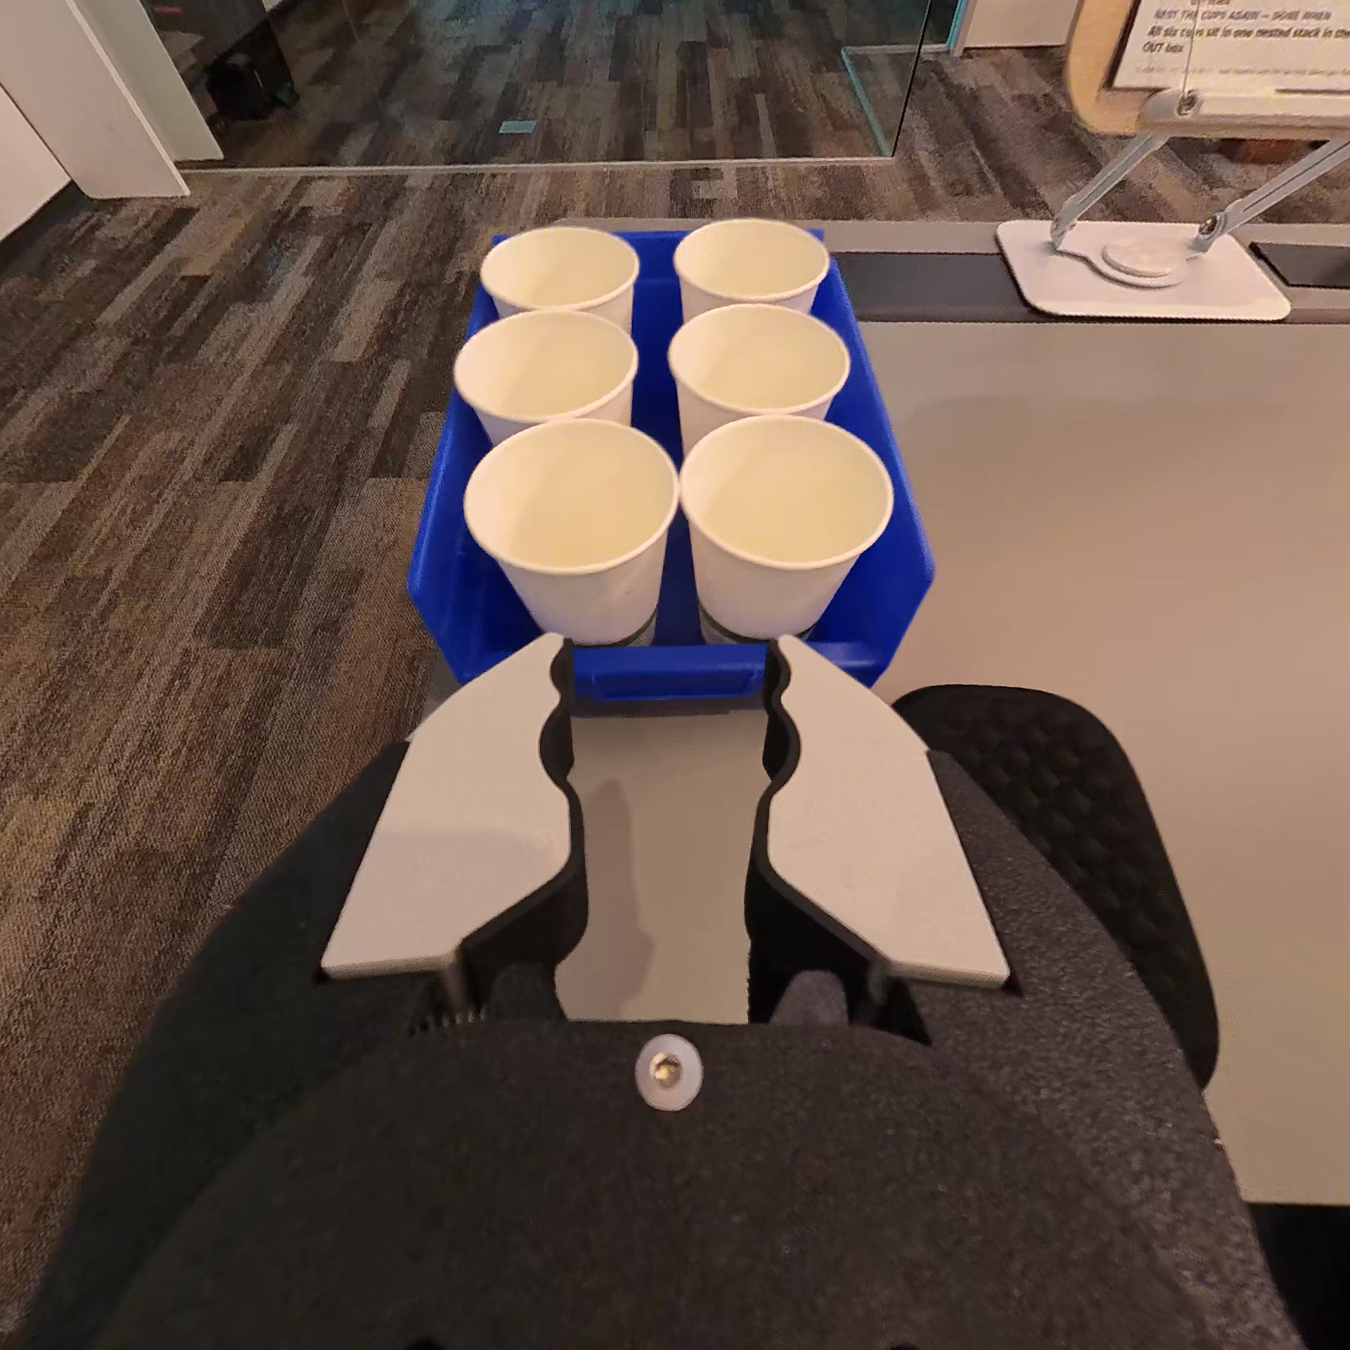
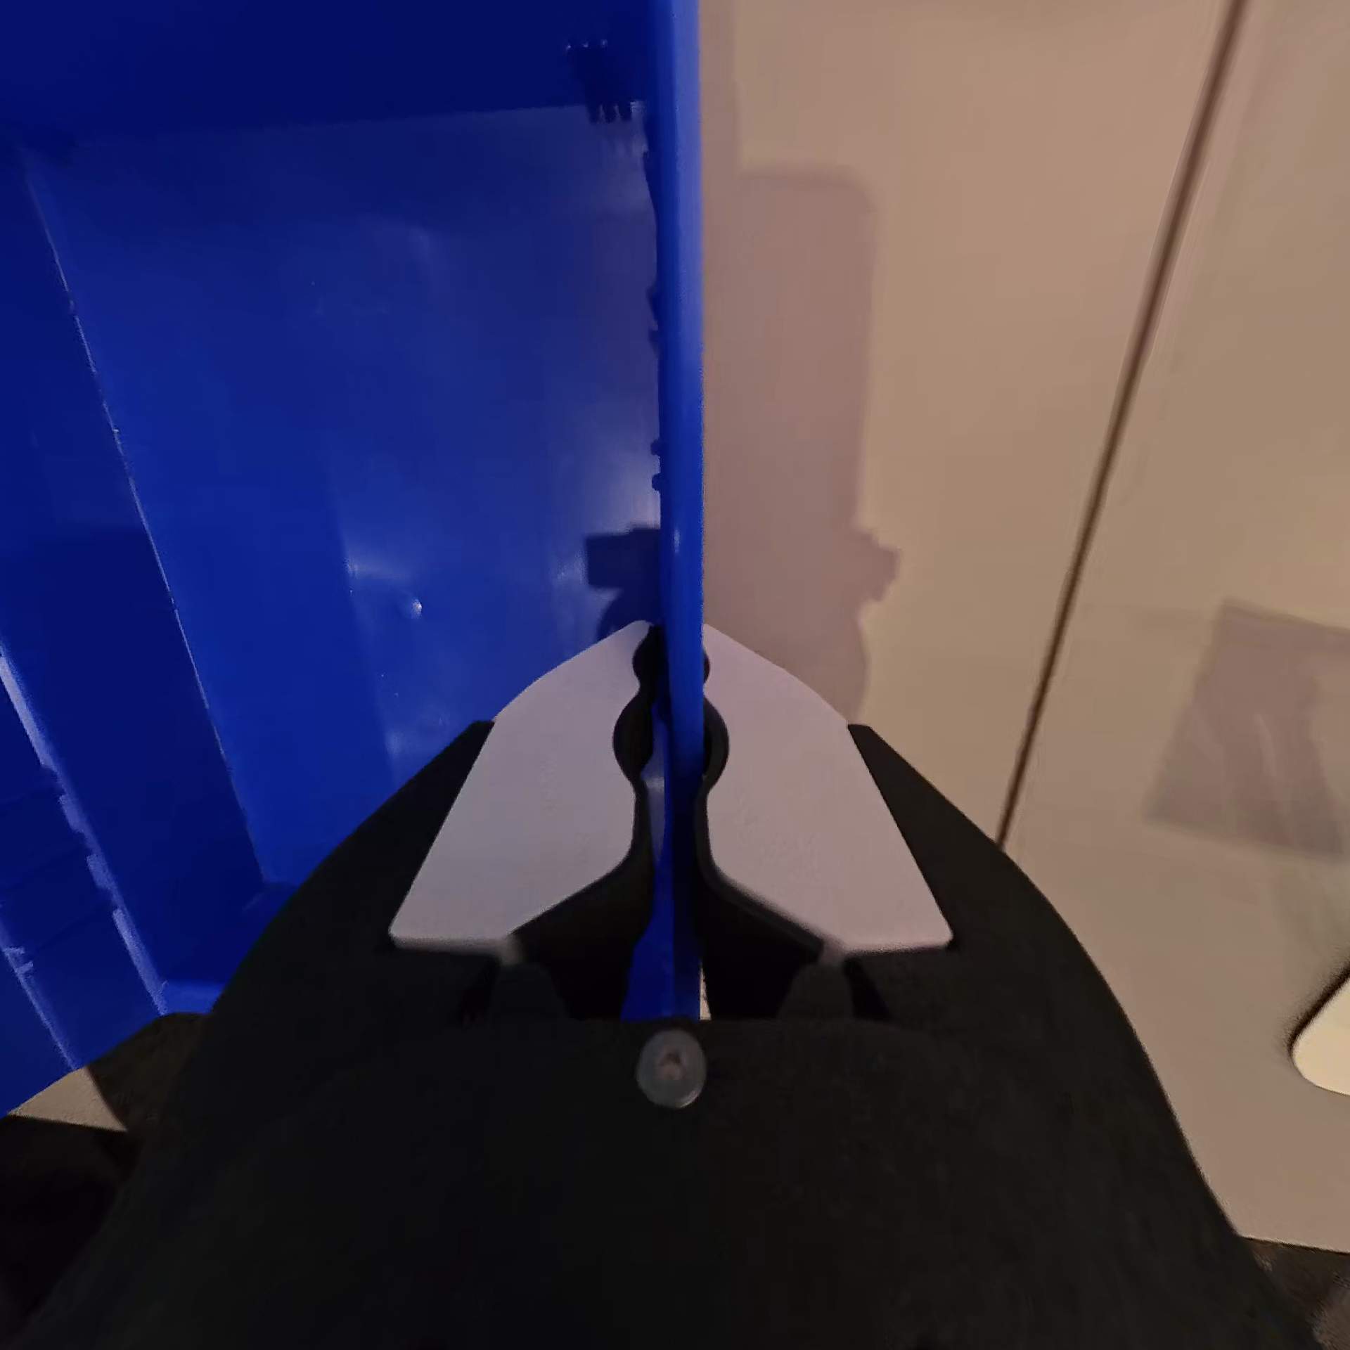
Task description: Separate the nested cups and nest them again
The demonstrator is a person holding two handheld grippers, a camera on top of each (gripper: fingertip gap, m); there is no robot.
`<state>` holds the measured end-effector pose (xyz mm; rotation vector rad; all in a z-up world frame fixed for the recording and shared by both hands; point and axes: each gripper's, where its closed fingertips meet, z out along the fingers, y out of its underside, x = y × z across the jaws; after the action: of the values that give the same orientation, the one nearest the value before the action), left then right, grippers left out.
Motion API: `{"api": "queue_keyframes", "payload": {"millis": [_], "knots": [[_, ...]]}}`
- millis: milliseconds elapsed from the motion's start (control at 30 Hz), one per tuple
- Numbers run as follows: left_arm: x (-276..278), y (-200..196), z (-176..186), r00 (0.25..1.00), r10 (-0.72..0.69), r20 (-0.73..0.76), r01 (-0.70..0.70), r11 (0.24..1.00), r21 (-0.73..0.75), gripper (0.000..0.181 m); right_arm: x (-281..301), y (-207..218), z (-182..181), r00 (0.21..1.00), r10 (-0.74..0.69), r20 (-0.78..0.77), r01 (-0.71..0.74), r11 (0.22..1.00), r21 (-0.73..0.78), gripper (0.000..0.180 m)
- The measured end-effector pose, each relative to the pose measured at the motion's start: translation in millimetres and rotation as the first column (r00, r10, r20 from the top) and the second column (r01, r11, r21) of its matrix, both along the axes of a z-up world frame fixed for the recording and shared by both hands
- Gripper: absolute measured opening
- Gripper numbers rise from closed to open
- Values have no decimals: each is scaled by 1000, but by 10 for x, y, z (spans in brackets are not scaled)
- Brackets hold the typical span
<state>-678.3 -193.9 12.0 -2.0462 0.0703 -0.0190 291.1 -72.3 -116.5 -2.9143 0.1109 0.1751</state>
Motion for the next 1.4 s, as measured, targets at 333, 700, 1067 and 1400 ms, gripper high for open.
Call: {"api": "queue_keyframes", "payload": {"millis": [333,700,1067,1400], "knots": [[335,102,197,999,-18,-34,19,1000,14,49,680,-279,-10,996,-85,-2,85,996,14,5],[496,60,180,998,-66,-16,67,996,58,61,835,-113,372,965,-57,256,-10,967,254,32],[958,379,-83,918,-323,-231,286,941,-179,59,-912,346,2286,977,177,117,-185,442,878,44],[899,724,-466,674,-607,-421,335,759,-559,41,-2941,254,2809,758,648,74,-200,124,972,39]]}}
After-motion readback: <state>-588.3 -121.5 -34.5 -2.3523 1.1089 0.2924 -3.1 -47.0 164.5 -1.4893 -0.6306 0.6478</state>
